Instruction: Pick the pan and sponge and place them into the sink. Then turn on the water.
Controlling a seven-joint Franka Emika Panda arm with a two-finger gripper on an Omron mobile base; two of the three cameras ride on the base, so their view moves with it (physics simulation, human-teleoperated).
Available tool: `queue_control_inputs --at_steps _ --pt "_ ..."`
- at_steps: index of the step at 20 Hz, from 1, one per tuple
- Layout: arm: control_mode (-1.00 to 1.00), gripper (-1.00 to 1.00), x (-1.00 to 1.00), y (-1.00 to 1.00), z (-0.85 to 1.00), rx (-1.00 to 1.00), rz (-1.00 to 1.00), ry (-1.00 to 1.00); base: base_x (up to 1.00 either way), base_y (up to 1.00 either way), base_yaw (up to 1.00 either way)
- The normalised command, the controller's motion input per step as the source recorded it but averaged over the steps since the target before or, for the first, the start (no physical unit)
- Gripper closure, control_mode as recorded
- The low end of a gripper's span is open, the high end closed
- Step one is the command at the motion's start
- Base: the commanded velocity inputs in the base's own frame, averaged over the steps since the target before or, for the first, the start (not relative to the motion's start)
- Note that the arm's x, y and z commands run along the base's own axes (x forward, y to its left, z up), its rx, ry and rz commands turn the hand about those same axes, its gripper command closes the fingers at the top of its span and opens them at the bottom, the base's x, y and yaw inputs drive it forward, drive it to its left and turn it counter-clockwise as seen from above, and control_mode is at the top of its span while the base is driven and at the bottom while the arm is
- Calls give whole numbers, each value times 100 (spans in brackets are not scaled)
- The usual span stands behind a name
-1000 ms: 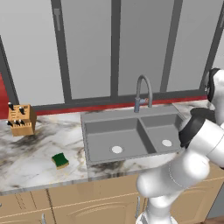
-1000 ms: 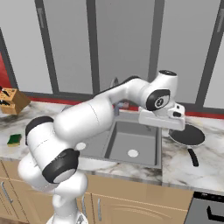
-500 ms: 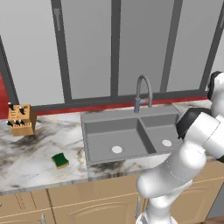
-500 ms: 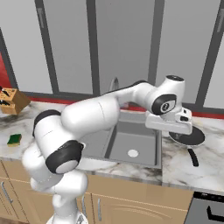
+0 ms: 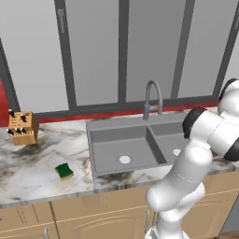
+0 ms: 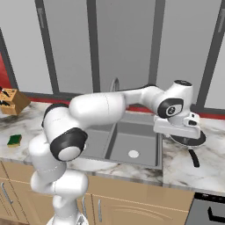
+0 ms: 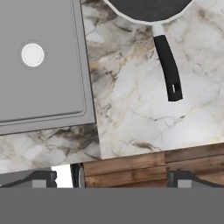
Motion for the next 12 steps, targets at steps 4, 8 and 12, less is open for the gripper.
queue_control_inputs --at_steps 4,8,12 --pt "-100 -100 3 -26 -13 2 0 3 0 0 0" --pt "-100 -100 0 -25 -17 2 1 2 0 0 0" --pt "-100 -100 1 -23 -19 5 5 0 0 0 0"
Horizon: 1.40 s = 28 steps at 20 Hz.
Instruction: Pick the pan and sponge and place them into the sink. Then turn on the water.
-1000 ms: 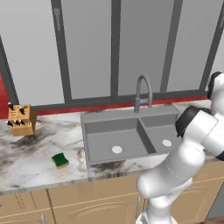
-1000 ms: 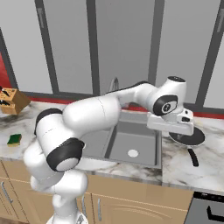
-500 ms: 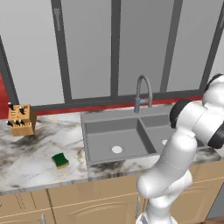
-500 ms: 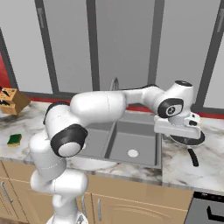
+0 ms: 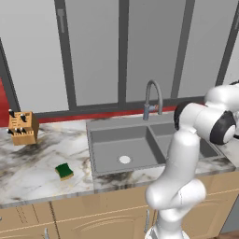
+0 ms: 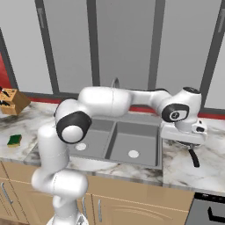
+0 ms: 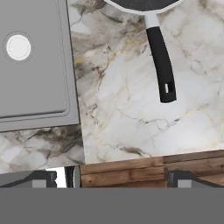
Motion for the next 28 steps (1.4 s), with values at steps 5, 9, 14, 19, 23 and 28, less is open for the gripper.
queue_control_inputs --at_steps 5,9,14,19,23,28 --pt "-100 -100 10 -18 -14 6 8 0 0 0 0" --pt "-100 -100 13 -12 -8 1 6 0 0 0 0" --pt "-100 -100 15 -10 -13 0 4 0 0 0 0" --pt "-100 -100 10 -3 -28 0 2 0 0 0 0" --pt "-100 -100 0 1 -41 -2 0 -2 0 0 0" --pt "-100 -100 0 0 -36 -5 0 -5 0 0 0"
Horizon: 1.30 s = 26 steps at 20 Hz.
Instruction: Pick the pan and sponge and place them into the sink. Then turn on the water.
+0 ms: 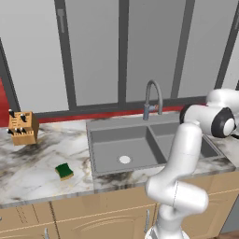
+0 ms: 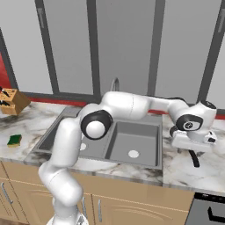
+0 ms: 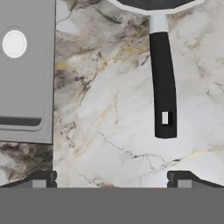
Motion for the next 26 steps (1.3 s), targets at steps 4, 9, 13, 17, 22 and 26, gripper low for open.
queue_control_inputs --at_steps 4,9,13,17,22,26 --pt "-100 -100 4 0 -30 -6 0 -7 0 0 0" --pt "-100 -100 4 0 -37 -6 0 -7 0 0 0" --pt "-100 -100 14 -7 -27 -4 0 -7 0 0 0" --pt "-100 -100 20 -18 -20 -2 0 -5 0 0 0" --pt "-100 -100 22 -25 -16 0 0 -3 0 0 0" --pt "-100 -100 18 -31 -8 0 0 -2 0 0 0"
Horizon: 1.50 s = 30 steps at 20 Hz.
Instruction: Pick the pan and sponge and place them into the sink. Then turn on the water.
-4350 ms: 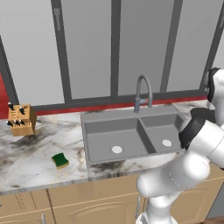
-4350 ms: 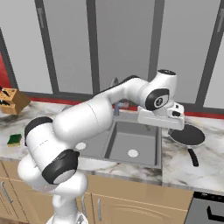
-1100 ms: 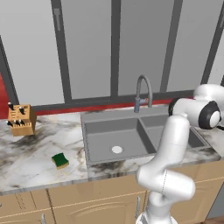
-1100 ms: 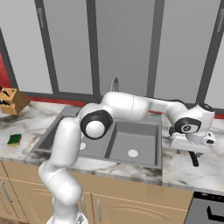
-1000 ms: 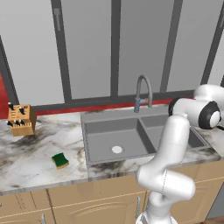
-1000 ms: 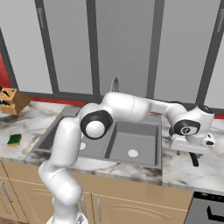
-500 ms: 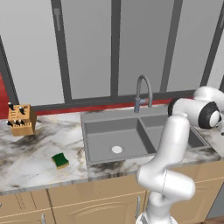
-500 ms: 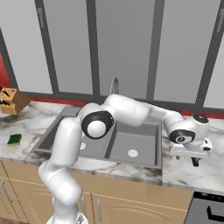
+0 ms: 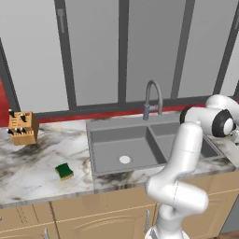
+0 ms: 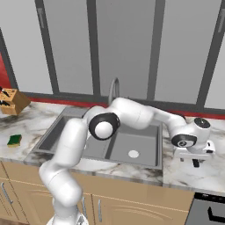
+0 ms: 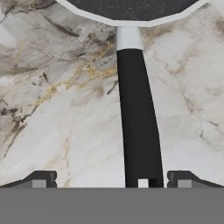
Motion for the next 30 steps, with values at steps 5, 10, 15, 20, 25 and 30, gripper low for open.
queue_control_inputs --at_steps 5,10,15,20,25,30 --pt "-100 -100 18 -28 -7 0 0 -2 0 0 0" --pt "-100 -100 17 -11 -33 0 0 -1 0 0 0" --pt "-100 100 17 6 -57 -1 2 -2 0 0 0" --pt "-100 100 8 -2 -11 0 1 -1 0 0 0" --pt "-100 100 -2 6 4 -1 3 0 0 0 0" --pt "-100 100 -3 7 0 -1 0 0 0 0 0"
